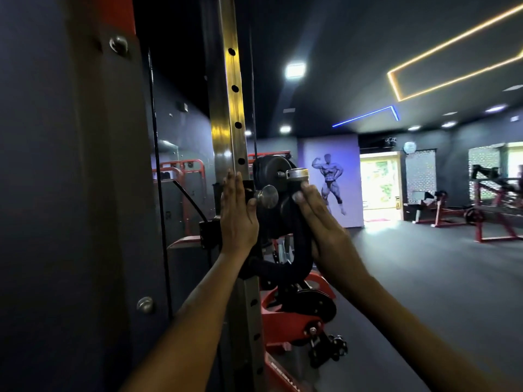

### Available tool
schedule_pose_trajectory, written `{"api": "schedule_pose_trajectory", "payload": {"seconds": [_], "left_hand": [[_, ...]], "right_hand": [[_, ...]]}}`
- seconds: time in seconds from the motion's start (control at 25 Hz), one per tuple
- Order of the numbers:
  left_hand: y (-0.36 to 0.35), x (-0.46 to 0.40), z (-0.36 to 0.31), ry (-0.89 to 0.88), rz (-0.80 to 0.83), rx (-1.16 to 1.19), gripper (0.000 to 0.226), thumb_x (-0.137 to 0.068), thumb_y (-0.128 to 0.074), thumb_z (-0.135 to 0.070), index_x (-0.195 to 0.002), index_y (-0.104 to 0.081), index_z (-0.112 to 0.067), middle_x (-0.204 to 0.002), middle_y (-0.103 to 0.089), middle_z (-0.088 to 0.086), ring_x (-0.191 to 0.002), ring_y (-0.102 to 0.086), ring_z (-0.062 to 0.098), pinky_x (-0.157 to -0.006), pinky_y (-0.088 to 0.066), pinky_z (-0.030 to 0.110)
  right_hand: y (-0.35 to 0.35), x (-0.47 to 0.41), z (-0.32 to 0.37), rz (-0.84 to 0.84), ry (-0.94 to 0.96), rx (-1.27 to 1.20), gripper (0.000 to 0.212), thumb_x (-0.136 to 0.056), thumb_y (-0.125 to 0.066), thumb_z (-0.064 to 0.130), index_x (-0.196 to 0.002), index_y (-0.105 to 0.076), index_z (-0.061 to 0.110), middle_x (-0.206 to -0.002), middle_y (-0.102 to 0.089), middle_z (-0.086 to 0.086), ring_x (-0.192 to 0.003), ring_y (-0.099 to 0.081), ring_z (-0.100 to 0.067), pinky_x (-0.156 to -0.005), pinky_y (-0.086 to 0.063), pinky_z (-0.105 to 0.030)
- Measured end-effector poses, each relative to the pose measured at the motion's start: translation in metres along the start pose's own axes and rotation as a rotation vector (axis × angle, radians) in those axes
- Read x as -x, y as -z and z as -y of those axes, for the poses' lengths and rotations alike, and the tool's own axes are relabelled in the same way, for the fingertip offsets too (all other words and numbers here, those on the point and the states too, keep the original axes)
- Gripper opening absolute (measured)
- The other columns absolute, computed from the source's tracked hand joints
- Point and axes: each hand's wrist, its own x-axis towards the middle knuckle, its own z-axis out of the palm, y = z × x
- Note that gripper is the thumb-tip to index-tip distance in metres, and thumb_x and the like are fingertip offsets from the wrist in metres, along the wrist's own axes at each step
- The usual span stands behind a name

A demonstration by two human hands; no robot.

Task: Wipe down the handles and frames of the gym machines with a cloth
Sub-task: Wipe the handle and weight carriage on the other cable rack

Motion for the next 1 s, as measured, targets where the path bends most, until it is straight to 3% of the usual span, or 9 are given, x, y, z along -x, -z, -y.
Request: {"api": "schedule_pose_trajectory", "payload": {"seconds": [0.08,0.16,0.24,0.36,0.48,0.6,0.8,0.88,1.0], "left_hand": [[-0.002,0.001,0.002,0.027,-0.04,0.067,0.067,-0.099,-0.01,-0.054,-0.152,0.002,-0.015,-0.159,0.005,-0.003,-0.147,0.004,0.013,-0.12,-0.013,0.042],[-0.005,0.001,0.002,0.081,-0.067,0.106,0.068,-0.098,-0.008,-0.055,-0.152,-0.001,-0.014,-0.158,0.003,-0.005,-0.146,0.002,0.012,-0.12,-0.012,0.042],[-0.006,0.001,0.002,0.1,-0.083,0.115,0.07,-0.098,-0.007,-0.056,-0.152,-0.009,-0.012,-0.157,-0.002,-0.006,-0.146,0.0,0.009,-0.12,-0.008,0.035],[-0.005,0.002,0.004,0.109,-0.078,0.132,0.065,-0.1,-0.012,-0.051,-0.153,-0.011,-0.014,-0.157,-0.002,-0.009,-0.145,0.004,0.002,-0.119,-0.005,0.029],[-0.003,0.005,0.005,0.112,-0.074,0.141,0.057,-0.101,-0.019,-0.04,-0.152,-0.009,-0.016,-0.156,-0.003,-0.01,-0.144,0.003,0.003,-0.118,-0.007,0.03],[-0.004,0.007,0.006,0.108,-0.071,0.145,0.055,-0.102,-0.024,-0.032,-0.152,-0.01,-0.015,-0.158,-0.005,-0.005,-0.145,0.0,0.009,-0.118,-0.009,0.031],[-0.004,0.008,0.007,0.11,-0.056,0.151,0.053,-0.104,-0.029,-0.025,-0.15,-0.002,-0.021,-0.156,0.0,-0.012,-0.145,0.004,0.005,-0.118,-0.007,0.029],[-0.003,0.007,0.006,0.109,-0.053,0.151,0.053,-0.104,-0.029,-0.024,-0.151,-0.005,-0.018,-0.156,-0.001,-0.011,-0.145,0.002,0.008,-0.118,-0.007,0.029],[-0.002,0.009,0.005,0.123,-0.053,0.152,0.054,-0.102,-0.027,-0.027,-0.152,-0.011,-0.013,-0.156,-0.003,-0.008,-0.146,0.0,0.011,-0.118,-0.005,0.028]], "right_hand": [[0.002,0.051,-0.003,0.119,0.115,0.075,0.067,-0.08,-0.044,-0.015,-0.143,-0.032,0.002,-0.154,-0.023,-0.009,-0.142,-0.021,-0.026,-0.115,-0.024,-0.03],[0.017,0.075,0.001,0.158,0.258,0.102,0.049,-0.093,-0.037,-0.004,-0.141,-0.033,0.004,-0.152,-0.028,-0.01,-0.141,-0.026,-0.028,-0.112,-0.031,-0.035],[0.021,0.038,0.005,0.034,0.269,0.086,0.037,-0.099,-0.03,-0.001,-0.132,-0.046,-0.003,-0.143,-0.041,-0.017,-0.136,-0.035,-0.031,-0.111,-0.033,-0.037],[0.016,-0.058,0.016,-0.03,0.285,0.273,0.032,-0.084,-0.044,-0.012,-0.108,-0.065,-0.005,-0.118,-0.062,-0.019,-0.123,-0.051,-0.032,-0.107,-0.038,-0.042],[0.005,-0.033,0.005,0.16,0.52,0.434,0.03,-0.077,-0.041,-0.001,-0.085,-0.07,-0.001,-0.095,-0.068,-0.018,-0.107,-0.062,-0.032,-0.102,-0.041,-0.051],[0.013,0.021,0.011,0.326,0.629,0.363,0.018,-0.084,-0.053,0.007,-0.089,-0.07,0.003,-0.093,-0.067,-0.013,-0.099,-0.064,-0.027,-0.107,-0.038,-0.041],[0.025,-0.066,-0.001,0.103,0.433,0.334,0.032,-0.084,-0.045,-0.004,-0.11,-0.064,-0.005,-0.117,-0.063,-0.019,-0.12,-0.053,-0.034,-0.109,-0.029,-0.04],[0.022,-0.036,-0.011,0.168,0.34,0.213,0.051,-0.08,-0.035,-0.016,-0.128,-0.051,-0.006,-0.137,-0.049,-0.019,-0.135,-0.037,-0.033,-0.114,-0.026,-0.041],[0.02,0.047,-0.002,0.142,0.076,0.003,0.065,-0.075,-0.029,-0.018,-0.136,-0.043,0.0,-0.145,-0.04,-0.009,-0.138,-0.033,-0.015,-0.113,-0.025,-0.022]]}}
